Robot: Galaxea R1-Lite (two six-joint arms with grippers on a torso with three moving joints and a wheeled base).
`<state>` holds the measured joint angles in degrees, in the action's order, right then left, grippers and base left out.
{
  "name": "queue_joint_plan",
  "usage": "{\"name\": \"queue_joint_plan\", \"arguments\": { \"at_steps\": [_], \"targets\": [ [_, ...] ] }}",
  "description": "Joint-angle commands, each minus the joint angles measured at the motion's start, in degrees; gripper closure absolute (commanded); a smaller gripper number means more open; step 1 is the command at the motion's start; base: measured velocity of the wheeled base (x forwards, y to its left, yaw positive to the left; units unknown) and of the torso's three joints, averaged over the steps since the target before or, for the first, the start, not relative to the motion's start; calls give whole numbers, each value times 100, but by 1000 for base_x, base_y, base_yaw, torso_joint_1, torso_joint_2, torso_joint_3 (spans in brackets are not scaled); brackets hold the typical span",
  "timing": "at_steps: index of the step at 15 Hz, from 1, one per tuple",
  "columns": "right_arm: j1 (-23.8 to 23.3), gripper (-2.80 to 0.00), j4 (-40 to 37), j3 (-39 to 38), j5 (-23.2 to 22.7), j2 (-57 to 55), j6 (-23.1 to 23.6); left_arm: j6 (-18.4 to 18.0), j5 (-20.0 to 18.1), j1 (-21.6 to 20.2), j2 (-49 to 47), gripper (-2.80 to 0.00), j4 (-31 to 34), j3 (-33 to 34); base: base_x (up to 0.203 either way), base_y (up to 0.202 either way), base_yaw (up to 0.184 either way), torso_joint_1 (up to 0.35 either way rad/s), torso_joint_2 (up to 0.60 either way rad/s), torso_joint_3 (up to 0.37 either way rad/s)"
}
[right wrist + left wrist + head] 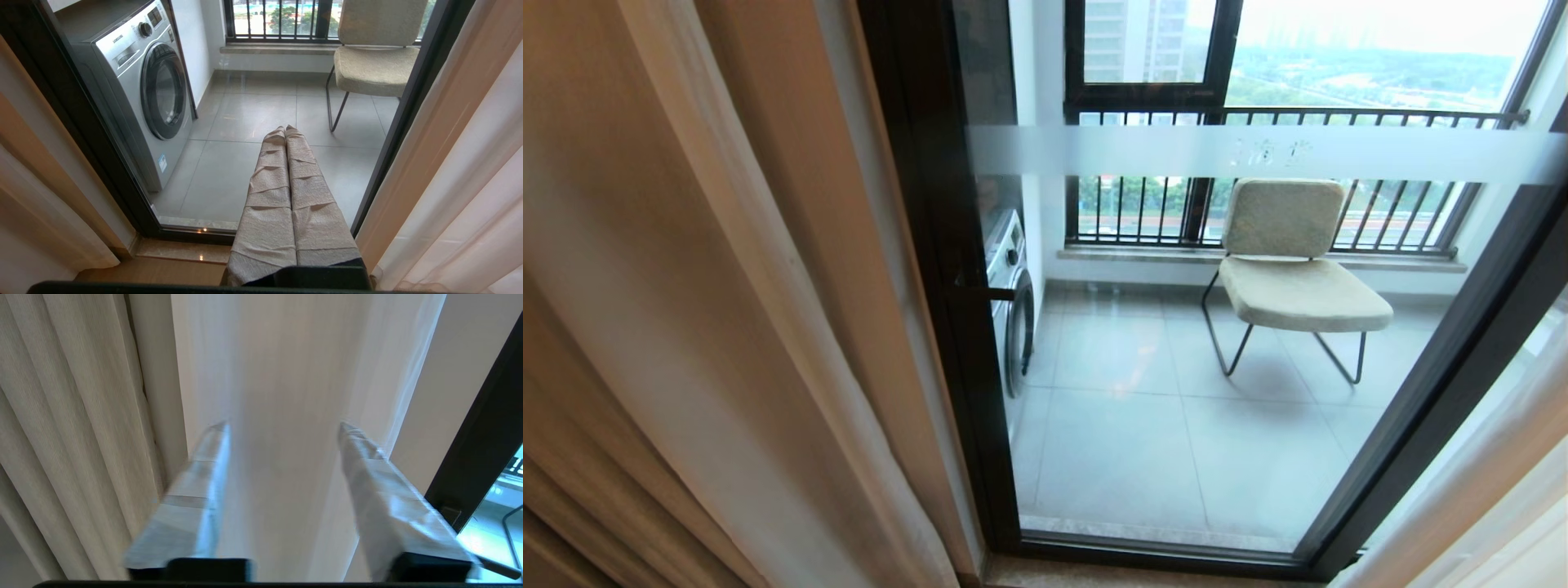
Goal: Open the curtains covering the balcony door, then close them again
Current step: Pull the inner curtains open on both sides
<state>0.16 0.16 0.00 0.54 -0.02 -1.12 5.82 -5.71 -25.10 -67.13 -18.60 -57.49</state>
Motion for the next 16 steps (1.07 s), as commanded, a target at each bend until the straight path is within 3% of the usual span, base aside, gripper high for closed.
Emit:
{"name": "queue_joint_plan", "arguments": {
  "at_steps": [1, 8, 14, 16],
  "targets": [
    [2, 0, 2, 0, -1, 2, -2, 7, -1, -4, -10, 0, -12, 28, 0, 0, 0, 0, 0, 0],
    [2, 0, 2, 0, -1, 2, -2, 7, -8, 144, 365, 0, -39, 962, 0, 0, 0, 0, 0, 0],
    [2, 0, 10, 0, -1, 2, -2, 7, -3, 1138, 873, 0, -48, 2181, 0, 0, 0, 0, 0, 0],
    [2, 0, 2, 0, -1, 2, -2, 7, 0, 1268, 1233, 0, 4, 2644, 0, 0, 0, 0, 0, 0]
  ]
}}
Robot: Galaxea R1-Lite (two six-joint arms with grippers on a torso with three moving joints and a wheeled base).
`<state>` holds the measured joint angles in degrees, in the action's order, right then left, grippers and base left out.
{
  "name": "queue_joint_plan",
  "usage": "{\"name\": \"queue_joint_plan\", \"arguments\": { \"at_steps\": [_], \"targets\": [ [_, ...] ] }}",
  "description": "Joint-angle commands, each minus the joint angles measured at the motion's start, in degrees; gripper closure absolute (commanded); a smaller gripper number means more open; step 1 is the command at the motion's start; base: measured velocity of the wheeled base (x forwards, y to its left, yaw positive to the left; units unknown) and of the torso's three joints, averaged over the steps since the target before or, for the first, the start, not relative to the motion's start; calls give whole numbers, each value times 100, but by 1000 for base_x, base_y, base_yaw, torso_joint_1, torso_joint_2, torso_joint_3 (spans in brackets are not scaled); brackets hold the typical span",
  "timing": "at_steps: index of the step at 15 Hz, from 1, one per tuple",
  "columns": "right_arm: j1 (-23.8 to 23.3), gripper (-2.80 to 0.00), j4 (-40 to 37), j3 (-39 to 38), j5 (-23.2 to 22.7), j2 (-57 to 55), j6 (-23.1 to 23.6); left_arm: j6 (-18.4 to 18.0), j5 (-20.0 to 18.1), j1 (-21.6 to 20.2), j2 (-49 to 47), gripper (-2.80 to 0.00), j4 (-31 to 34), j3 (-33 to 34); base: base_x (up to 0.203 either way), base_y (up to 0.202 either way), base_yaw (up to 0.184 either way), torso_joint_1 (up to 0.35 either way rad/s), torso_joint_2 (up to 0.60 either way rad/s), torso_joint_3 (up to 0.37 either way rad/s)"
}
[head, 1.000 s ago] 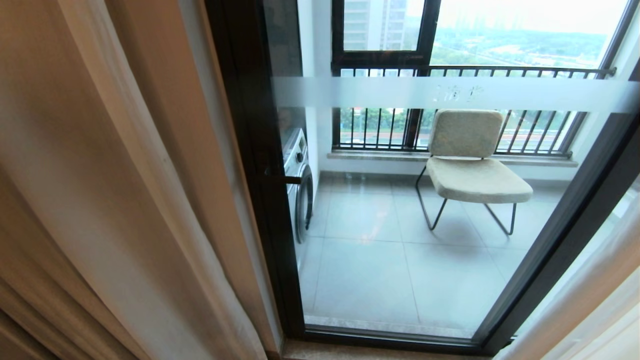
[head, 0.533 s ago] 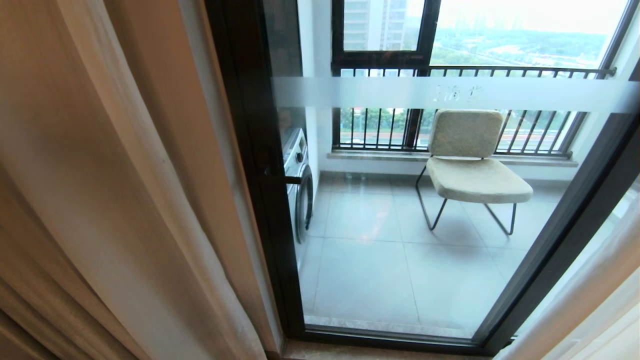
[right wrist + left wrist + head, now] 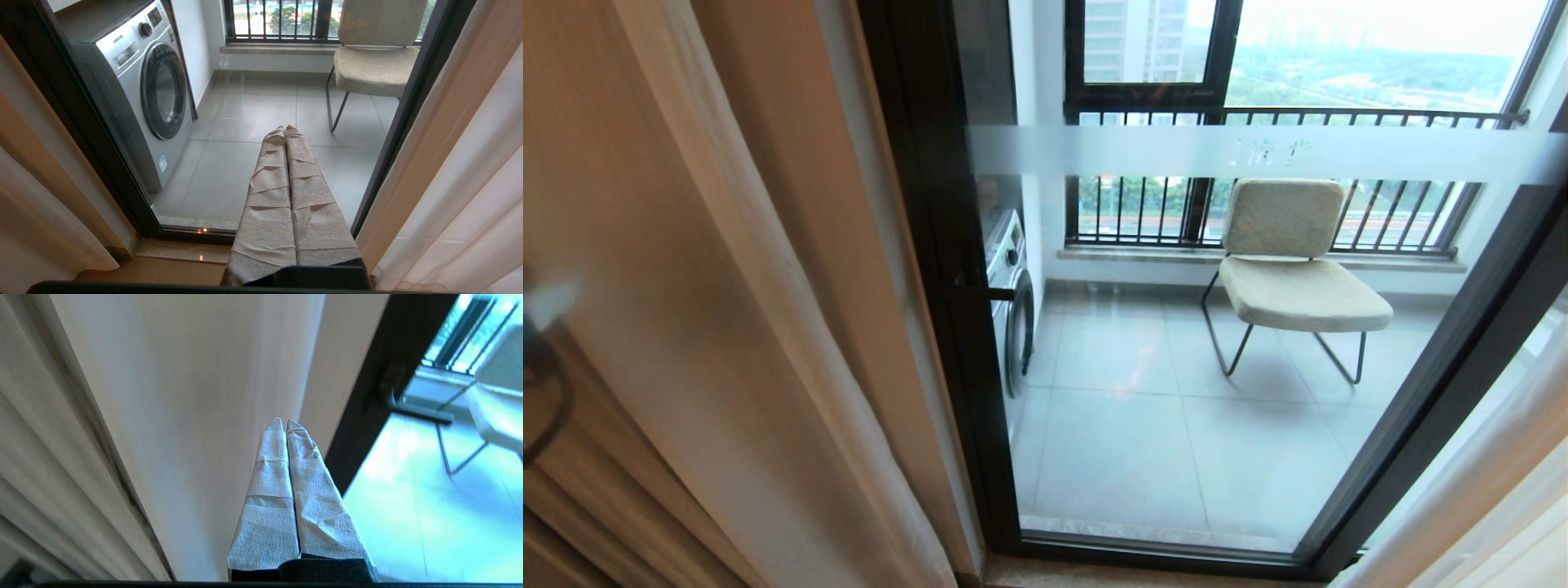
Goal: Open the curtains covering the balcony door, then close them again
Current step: Pull the inner curtains open on both sides
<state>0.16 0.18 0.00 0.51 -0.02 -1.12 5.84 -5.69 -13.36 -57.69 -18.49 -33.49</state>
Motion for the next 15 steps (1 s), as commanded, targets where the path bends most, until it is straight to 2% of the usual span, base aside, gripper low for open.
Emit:
{"name": "queue_joint_plan", "arguments": {
  "at_steps": [1, 3, 6, 8, 11, 15],
  "targets": [
    [2, 0, -1, 0, 2, 2, -2, 5, 6, 195, 507, 0, 68, 525, 0, 0, 0, 0, 0, 0],
    [2, 0, -1, 0, 2, 2, -2, 5, 35, 529, 1016, 0, 359, 1043, 0, 0, 0, 0, 0, 0],
    [2, 0, -1, 0, 2, 2, -2, 8, 77, 1335, 1784, 0, 851, 1803, 0, 0, 0, 0, 0, 0],
    [2, 0, 6, 0, 2, 2, -2, 7, 83, 1586, 2425, 0, 948, 2361, 0, 0, 0, 0, 0, 0],
    [2, 0, -1, 0, 2, 2, -2, 8, 126, 1696, 3698, 0, 1024, 3083, 0, 0, 0, 0, 0, 0],
    [2, 0, -1, 0, 2, 2, -2, 26, 344, 1456, 4781, 0, 1444, 3335, 0, 0, 0, 0, 0, 0]
  ]
}}
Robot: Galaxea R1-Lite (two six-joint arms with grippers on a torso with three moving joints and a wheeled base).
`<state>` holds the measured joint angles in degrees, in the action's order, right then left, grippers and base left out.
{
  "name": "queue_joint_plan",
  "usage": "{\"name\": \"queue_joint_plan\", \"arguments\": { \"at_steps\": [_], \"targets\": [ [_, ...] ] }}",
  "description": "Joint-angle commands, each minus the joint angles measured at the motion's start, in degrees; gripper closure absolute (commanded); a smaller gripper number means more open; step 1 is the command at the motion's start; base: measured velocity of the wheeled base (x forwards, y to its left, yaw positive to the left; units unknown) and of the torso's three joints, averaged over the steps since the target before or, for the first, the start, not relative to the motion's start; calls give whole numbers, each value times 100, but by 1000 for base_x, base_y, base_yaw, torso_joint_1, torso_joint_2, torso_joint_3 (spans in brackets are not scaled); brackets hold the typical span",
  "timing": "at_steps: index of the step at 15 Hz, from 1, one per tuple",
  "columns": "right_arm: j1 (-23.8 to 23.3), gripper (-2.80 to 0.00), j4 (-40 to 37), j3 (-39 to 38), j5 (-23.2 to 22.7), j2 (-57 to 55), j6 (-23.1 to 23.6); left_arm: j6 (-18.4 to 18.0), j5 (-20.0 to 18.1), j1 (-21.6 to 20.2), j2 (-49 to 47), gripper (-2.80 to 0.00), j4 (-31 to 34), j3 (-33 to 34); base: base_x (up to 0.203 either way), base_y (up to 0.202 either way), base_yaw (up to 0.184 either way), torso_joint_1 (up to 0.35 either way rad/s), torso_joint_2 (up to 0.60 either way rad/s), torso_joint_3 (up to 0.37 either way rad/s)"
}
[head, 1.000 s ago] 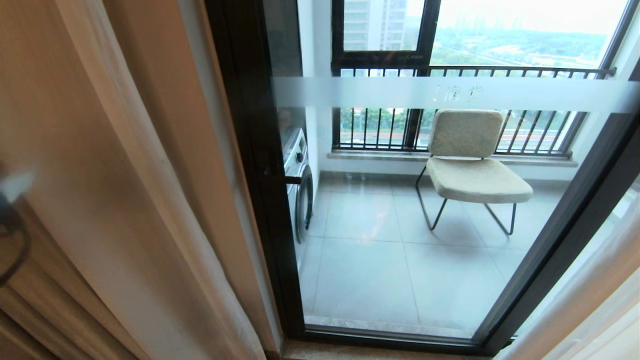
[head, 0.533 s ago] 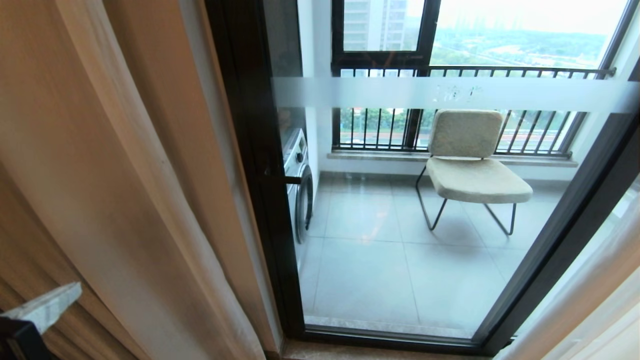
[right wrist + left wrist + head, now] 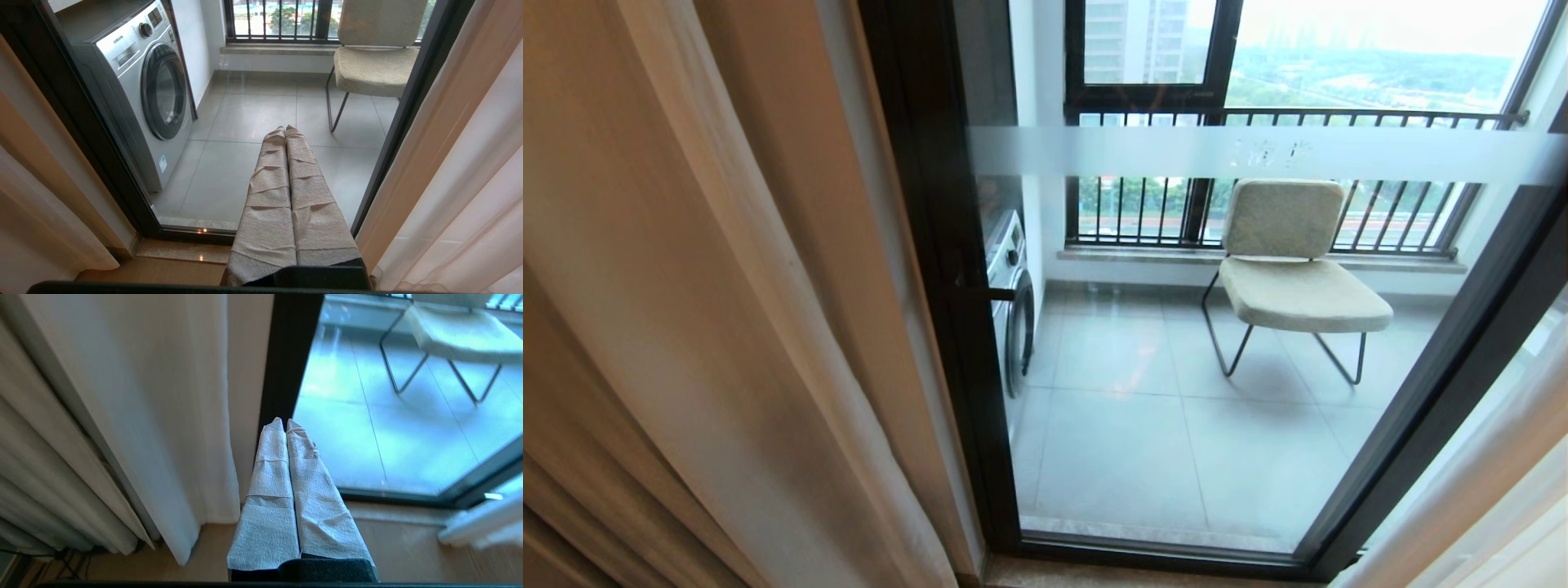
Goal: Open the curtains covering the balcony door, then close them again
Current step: Pull the inner curtains open on both sides
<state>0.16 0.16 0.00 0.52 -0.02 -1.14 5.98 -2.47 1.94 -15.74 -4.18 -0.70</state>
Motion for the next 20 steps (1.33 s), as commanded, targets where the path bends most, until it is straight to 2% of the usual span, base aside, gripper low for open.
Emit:
{"name": "queue_joint_plan", "arguments": {
  "at_steps": [1, 4, 7, 20],
  "targets": [
    [2, 0, 1, 0, 0, -3, 0, 61, 104, -114, 782, 0, 39, 64, 0, 0, 0, 0, 0, 0],
    [2, 0, 1, 0, 0, 2, 0, 143, 388, -153, 1523, 0, 82, 69, 0, 0, 0, 0, 0, 0],
    [2, 0, 1, 0, 0, 2, 0, -436, 397, -159, 1574, 0, 418, 28, 0, 0, 0, 0, 0, 0],
    [2, 0, 1, 0, 0, 2, 0, -439, 396, -159, 1574, 0, 382, 44, 0, 0, 0, 0, 0, 0]
  ]
}}
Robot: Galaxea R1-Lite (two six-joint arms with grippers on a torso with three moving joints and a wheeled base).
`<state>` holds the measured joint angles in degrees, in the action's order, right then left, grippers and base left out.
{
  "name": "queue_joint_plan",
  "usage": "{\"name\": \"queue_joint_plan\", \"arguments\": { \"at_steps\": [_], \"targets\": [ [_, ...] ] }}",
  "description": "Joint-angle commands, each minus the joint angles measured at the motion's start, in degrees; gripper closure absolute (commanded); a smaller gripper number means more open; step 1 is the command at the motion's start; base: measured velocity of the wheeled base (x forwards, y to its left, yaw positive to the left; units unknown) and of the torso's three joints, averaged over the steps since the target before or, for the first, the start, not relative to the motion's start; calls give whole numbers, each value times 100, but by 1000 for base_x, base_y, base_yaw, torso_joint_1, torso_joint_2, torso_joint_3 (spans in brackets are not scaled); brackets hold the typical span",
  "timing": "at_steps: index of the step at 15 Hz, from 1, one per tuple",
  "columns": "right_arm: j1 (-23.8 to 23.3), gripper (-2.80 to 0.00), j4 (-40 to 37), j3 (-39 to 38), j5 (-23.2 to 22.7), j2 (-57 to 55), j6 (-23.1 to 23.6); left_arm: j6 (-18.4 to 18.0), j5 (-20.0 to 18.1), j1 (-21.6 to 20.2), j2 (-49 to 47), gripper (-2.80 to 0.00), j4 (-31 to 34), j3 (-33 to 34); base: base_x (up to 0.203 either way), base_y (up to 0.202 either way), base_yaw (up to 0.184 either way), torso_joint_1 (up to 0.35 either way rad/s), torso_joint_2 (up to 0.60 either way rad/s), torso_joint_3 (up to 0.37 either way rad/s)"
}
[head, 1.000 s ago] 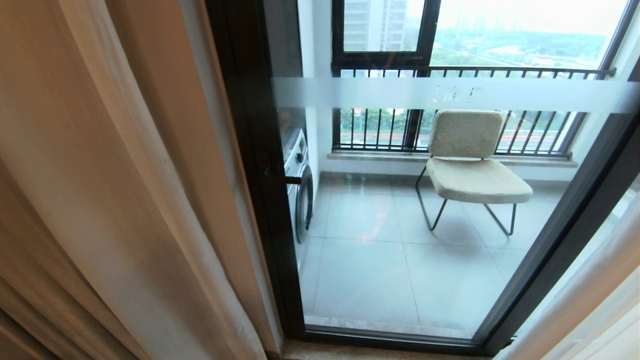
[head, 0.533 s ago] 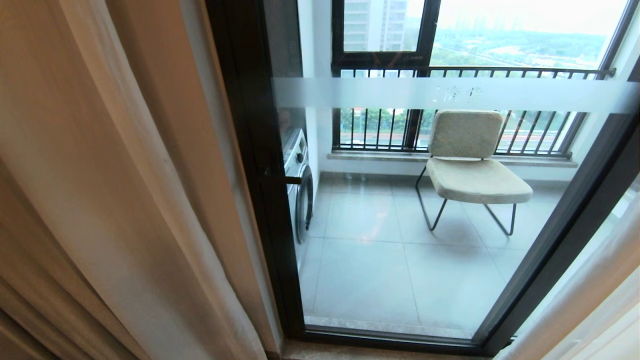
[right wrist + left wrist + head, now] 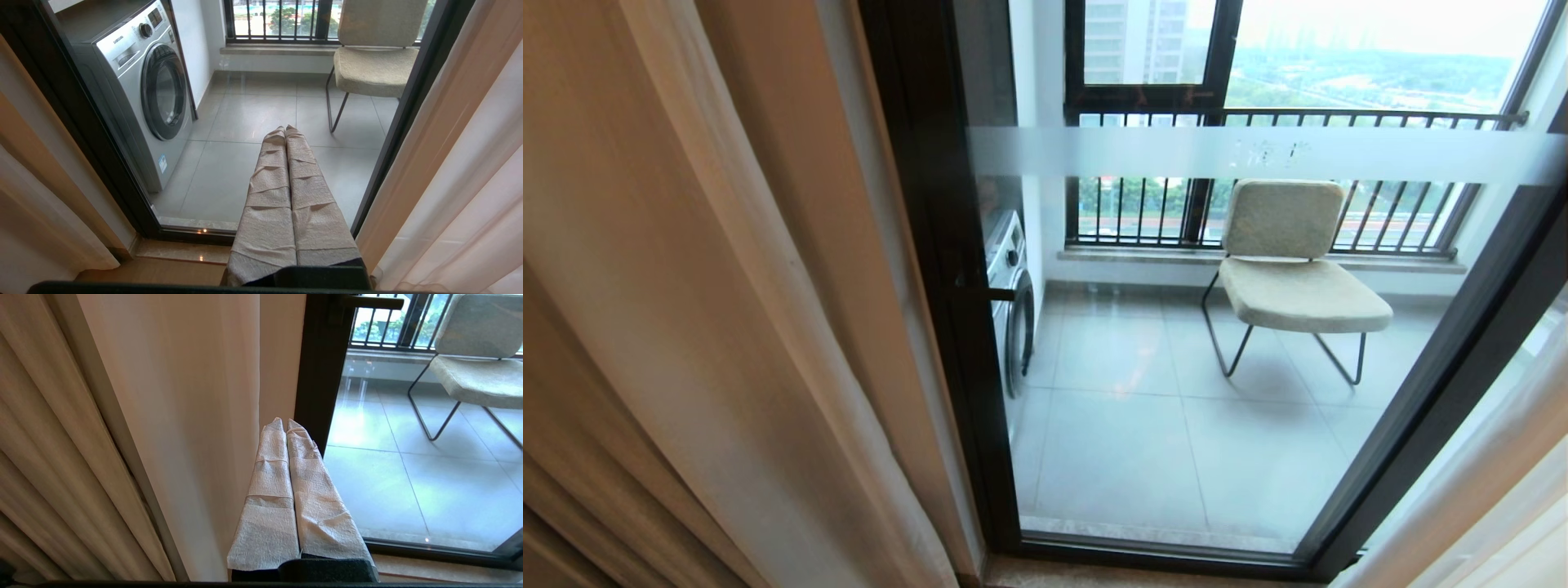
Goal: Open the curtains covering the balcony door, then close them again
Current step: Pull the inner curtains open on both sides
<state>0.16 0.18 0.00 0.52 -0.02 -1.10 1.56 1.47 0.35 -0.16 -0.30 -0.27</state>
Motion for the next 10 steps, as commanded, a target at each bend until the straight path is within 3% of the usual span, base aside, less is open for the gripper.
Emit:
{"name": "queue_joint_plan", "arguments": {
  "at_steps": [1, 10],
  "targets": [
    [2, 0, -1, 0, 0, -5, -5, 2, 3, 0, 16, 0, -5, 0, 0, 0, 0, 0, 0, 0],
    [2, 0, -1, 0, 0, -3, -5, 2, -68, 0, 16, 0, 101, -26, 0, 0, 0, 0, 0, 0]
  ]
}}
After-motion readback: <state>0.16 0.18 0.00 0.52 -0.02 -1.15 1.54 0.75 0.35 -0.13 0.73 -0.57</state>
